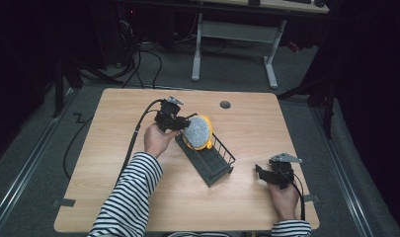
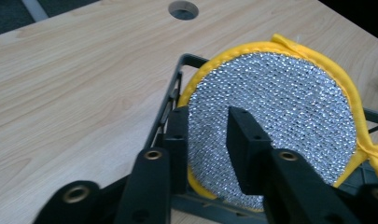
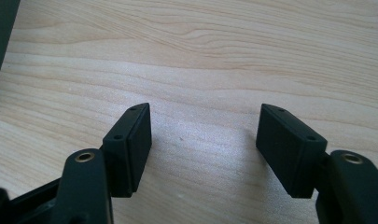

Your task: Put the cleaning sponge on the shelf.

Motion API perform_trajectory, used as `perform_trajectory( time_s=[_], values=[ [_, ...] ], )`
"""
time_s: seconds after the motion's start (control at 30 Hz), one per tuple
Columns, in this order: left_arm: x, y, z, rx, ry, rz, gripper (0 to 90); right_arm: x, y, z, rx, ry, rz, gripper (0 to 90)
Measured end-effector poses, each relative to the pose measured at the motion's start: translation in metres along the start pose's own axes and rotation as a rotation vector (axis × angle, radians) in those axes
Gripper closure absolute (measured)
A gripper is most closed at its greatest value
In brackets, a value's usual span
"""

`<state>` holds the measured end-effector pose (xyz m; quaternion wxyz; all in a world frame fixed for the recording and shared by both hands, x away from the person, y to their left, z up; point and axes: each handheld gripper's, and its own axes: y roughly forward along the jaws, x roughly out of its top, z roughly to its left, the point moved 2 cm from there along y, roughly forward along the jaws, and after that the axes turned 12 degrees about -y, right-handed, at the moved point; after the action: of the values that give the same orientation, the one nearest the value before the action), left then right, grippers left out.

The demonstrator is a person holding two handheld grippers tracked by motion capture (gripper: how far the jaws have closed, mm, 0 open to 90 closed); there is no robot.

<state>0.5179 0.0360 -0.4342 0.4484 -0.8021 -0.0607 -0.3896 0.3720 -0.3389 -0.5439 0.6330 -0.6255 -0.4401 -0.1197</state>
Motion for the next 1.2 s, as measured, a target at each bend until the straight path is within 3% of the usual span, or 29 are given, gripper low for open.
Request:
perform_trajectory(
  time_s=[0.3,0.43,0.53,0.83,1.2],
  values=[
    [-0.005,-0.037,0.020,0.042,-0.066,-0.110,53.1,0.000,0.000,0.000,0.000,0.000,0.001,35.8],
    [-0.012,-0.053,0.028,0.059,-0.077,-0.146,48.9,0.000,0.000,0.000,0.000,0.000,0.001,35.8],
    [-0.017,-0.063,0.034,0.067,-0.095,-0.148,47.7,0.000,0.000,0.000,-0.001,0.000,0.001,35.8],
    [-0.027,-0.086,0.040,0.104,-0.078,-0.147,45.3,0.000,0.000,0.000,-0.001,0.001,0.001,35.7],
    [-0.053,-0.104,0.051,0.111,-0.123,-0.154,42.4,0.000,0.000,0.000,-0.001,0.001,0.001,35.7]
  ],
)
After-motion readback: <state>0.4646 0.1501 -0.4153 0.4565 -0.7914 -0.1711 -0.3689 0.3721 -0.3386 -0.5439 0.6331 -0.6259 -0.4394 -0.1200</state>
